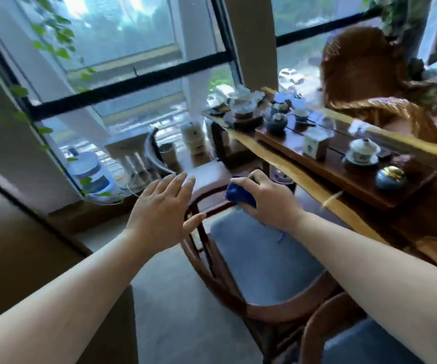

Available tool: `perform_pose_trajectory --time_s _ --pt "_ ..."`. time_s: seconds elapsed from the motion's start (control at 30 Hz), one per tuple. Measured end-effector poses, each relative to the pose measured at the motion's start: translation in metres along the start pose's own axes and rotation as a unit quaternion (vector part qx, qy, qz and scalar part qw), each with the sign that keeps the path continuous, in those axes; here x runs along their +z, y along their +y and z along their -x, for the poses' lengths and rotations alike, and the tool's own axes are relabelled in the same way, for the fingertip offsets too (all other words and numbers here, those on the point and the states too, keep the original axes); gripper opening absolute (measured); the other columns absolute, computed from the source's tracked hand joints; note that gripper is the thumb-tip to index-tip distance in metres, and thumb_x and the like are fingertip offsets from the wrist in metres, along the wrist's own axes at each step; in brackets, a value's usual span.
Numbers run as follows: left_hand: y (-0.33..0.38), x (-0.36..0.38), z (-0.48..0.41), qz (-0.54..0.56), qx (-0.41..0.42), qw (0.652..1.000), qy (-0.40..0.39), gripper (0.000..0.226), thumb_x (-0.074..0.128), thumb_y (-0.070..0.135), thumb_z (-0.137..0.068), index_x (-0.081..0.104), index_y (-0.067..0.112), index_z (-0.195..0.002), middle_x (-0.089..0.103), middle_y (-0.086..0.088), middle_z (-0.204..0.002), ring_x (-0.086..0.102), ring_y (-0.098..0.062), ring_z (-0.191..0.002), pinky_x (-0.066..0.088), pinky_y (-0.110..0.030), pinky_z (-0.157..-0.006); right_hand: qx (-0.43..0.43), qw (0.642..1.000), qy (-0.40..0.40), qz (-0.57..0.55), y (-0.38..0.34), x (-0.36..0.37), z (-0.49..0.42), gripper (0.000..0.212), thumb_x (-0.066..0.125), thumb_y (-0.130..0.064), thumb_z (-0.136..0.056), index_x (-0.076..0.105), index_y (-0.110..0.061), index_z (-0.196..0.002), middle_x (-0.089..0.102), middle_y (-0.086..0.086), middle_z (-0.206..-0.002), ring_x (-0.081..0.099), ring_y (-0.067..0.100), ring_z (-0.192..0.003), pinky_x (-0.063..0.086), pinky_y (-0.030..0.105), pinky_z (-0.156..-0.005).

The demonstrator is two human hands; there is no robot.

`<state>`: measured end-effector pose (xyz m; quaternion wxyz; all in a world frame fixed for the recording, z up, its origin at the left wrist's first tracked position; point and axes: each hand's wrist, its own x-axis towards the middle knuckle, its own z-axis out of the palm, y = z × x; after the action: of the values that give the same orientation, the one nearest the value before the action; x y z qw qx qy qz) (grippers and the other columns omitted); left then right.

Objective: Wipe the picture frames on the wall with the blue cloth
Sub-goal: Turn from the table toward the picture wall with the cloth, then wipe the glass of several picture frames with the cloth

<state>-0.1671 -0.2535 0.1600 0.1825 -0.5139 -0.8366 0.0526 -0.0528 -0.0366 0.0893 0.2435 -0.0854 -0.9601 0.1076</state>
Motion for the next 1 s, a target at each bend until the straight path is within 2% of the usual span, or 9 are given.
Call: perform_pose_trajectory --time_s 0.17,0.27,0.37,0.4,0.5,0.6,0.8,0.9,1.0 --pt "-0.093 -0.017 0.043 -0.013 -0.077 0.996 0.046 0.075 0.046 0.062 -0.084 0.047 0.009 -0.136 0.055 -0.013 -0.136 0.051 -0.031 -0.123 0.045 -0.047 -0.100 -0.062 0.998 0.021 -0.016 -0.087 0.009 -0.086 0.052 0.068 -0.033 -0.079 0.051 -0.027 -0.128 0.055 0.005 -0.107 0.061 0.031 -0.072 0.044 0.030 -0.049" --pt "-0.151 -0.033 0.063 -0.041 -0.112 0.991 0.058 0.074 0.045 0.063 -0.083 0.047 0.009 -0.133 0.056 -0.013 -0.133 0.052 -0.031 -0.121 0.045 -0.046 -0.099 -0.100 0.994 0.029 -0.034 -0.140 0.016 -0.140 0.052 0.067 -0.036 -0.079 0.050 -0.031 -0.128 0.056 0.003 -0.109 0.063 0.031 -0.074 0.049 0.034 -0.051" --pt "-0.204 -0.053 0.084 -0.079 -0.157 0.982 0.077 0.075 0.048 0.062 -0.082 0.046 0.009 -0.134 0.055 -0.014 -0.134 0.052 -0.032 -0.120 0.045 -0.049 -0.099 -0.146 0.987 0.048 -0.049 -0.191 0.026 -0.188 0.052 0.067 -0.040 -0.080 0.048 -0.033 -0.128 0.055 0.001 -0.110 0.063 0.029 -0.080 0.043 0.029 -0.054" --pt "-0.223 -0.060 0.092 -0.089 -0.172 0.978 0.079 0.076 0.049 0.062 -0.081 0.044 0.009 -0.136 0.054 -0.014 -0.134 0.051 -0.033 -0.121 0.044 -0.050 -0.100 -0.162 0.984 0.054 -0.058 -0.210 0.028 -0.204 0.052 0.066 -0.041 -0.080 0.047 -0.033 -0.128 0.054 0.000 -0.111 0.063 0.029 -0.081 0.045 0.030 -0.055" --pt "-0.269 -0.085 0.110 -0.131 -0.212 0.964 0.092 0.077 0.052 0.060 -0.082 0.041 0.008 -0.137 0.053 -0.017 -0.134 0.050 -0.035 -0.121 0.045 -0.051 -0.098 -0.181 0.974 0.071 -0.119 -0.258 0.033 -0.244 0.052 0.065 -0.039 -0.082 0.046 -0.033 -0.129 0.054 0.001 -0.114 0.062 0.028 -0.086 0.054 0.040 -0.060" --pt "-0.305 -0.110 0.122 -0.162 -0.254 0.949 0.094 0.077 0.053 0.059 -0.082 0.043 0.007 -0.137 0.053 -0.018 -0.135 0.051 -0.035 -0.121 0.044 -0.051 -0.099 -0.197 0.960 0.093 -0.176 -0.301 0.040 -0.277 0.052 0.064 -0.039 -0.083 0.046 -0.031 -0.131 0.054 0.003 -0.118 0.061 0.030 -0.088 0.054 0.043 -0.064" --pt "-0.359 -0.151 0.132 -0.229 -0.300 0.922 0.084 0.076 0.039 0.061 -0.085 0.037 0.009 -0.141 0.048 -0.016 -0.141 0.044 -0.033 -0.129 0.039 -0.051 -0.104 -0.211 0.928 0.121 -0.284 -0.370 0.053 -0.340 0.048 0.064 -0.035 -0.085 0.047 -0.034 -0.129 0.052 0.002 -0.118 0.058 0.026 -0.094 0.052 0.043 -0.071" --pt "-0.384 -0.162 0.133 -0.268 -0.316 0.907 0.077 0.075 0.045 0.059 -0.085 0.040 0.008 -0.140 0.050 -0.016 -0.141 0.045 -0.033 -0.129 0.041 -0.050 -0.103 -0.212 0.912 0.115 -0.331 -0.399 0.072 -0.375 0.050 0.066 -0.034 -0.084 0.046 -0.033 -0.129 0.051 0.000 -0.121 0.057 0.024 -0.098 0.050 0.038 -0.075" --pt "-0.414 -0.167 0.129 -0.307 -0.342 0.887 0.048 0.075 0.048 0.059 -0.084 0.044 0.006 -0.137 0.053 -0.018 -0.137 0.048 -0.036 -0.126 0.042 -0.052 -0.101 -0.226 0.883 0.106 -0.398 -0.430 0.096 -0.415 0.048 0.069 -0.034 -0.082 0.045 -0.038 -0.123 0.054 -0.002 -0.119 0.058 0.020 -0.097 0.050 0.037 -0.075"
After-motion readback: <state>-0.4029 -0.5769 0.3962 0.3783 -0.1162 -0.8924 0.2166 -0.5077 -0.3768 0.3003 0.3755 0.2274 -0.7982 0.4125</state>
